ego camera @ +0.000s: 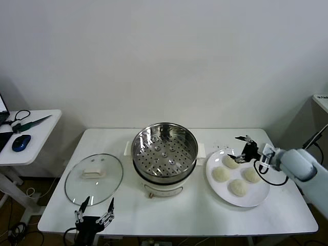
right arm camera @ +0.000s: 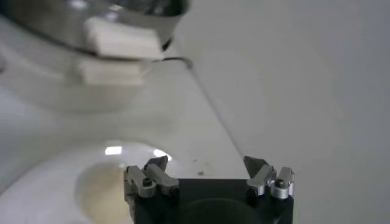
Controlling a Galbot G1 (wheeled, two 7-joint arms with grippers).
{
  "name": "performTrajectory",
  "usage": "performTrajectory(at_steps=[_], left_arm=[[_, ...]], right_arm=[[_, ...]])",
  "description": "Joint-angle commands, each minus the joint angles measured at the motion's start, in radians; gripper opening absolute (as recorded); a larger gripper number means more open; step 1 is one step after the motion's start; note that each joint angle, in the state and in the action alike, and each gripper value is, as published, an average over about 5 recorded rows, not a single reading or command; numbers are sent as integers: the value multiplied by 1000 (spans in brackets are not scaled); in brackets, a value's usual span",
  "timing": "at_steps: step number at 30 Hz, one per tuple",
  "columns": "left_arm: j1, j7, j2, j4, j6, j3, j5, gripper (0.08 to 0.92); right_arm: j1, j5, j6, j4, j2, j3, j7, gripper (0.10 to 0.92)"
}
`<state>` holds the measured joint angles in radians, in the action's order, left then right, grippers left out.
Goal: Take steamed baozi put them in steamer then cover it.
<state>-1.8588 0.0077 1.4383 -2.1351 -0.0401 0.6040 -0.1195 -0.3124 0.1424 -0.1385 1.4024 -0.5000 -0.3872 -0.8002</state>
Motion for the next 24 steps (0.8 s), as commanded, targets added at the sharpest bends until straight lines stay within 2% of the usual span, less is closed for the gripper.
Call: performTrajectory(at_steps=[1, 5, 13, 24], left_arm=[[-1, 1, 10, 2, 5, -8, 9, 823], [-1, 2, 12, 10, 8, -13, 16, 823], [-3, 3, 8, 27, 14, -9, 19, 823], [-5, 2, 9, 40, 18, -3, 20, 823]], right_arm=[[870, -46, 122, -241, 8, -910, -377, 823], [821, -25, 86, -297, -76, -922, -357, 823], [590, -58, 46, -412, -224, -735, -307, 823], [445, -110, 59, -549, -377, -623, -267, 823]])
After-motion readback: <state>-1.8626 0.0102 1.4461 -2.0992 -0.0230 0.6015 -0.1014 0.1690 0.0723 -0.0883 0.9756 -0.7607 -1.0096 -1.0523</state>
